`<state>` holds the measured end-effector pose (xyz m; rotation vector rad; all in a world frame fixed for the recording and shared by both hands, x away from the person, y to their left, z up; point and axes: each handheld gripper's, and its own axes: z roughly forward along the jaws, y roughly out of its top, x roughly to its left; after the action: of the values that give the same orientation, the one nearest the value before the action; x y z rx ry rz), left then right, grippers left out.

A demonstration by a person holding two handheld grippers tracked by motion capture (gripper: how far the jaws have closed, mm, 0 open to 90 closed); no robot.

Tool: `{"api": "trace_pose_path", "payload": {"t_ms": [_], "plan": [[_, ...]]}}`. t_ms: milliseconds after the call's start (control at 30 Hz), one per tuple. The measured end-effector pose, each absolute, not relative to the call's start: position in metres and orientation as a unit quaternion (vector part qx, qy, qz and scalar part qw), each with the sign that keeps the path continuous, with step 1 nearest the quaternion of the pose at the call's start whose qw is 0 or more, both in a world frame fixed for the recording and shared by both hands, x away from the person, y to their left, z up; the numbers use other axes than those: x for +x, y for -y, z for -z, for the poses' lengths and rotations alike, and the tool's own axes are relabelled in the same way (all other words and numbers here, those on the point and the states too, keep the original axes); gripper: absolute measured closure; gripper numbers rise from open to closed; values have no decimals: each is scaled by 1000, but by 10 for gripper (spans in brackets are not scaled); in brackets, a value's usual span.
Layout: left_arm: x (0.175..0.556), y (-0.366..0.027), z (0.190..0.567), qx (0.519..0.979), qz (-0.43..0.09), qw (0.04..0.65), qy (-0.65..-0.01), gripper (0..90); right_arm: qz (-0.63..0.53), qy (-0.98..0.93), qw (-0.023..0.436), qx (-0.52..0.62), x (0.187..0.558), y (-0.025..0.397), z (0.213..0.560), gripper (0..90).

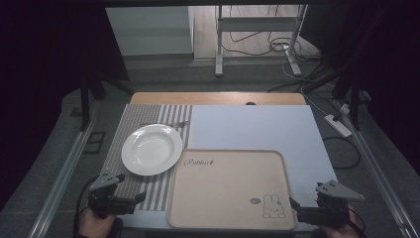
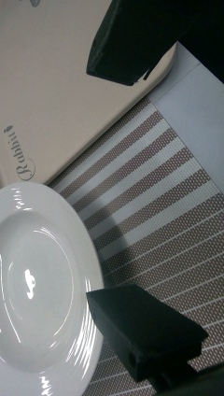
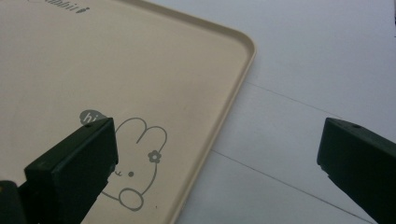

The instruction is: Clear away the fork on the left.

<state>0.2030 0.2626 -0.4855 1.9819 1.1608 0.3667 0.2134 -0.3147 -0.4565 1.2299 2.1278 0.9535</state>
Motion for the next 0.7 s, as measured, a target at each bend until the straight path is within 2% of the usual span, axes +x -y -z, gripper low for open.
{"api": "trace_pose_path", "payload": {"t_ms": [700], "plan": [[206,-263,486,785,-129,392,-462,5,-345,-789,249,444,214,313,457,0]]}}
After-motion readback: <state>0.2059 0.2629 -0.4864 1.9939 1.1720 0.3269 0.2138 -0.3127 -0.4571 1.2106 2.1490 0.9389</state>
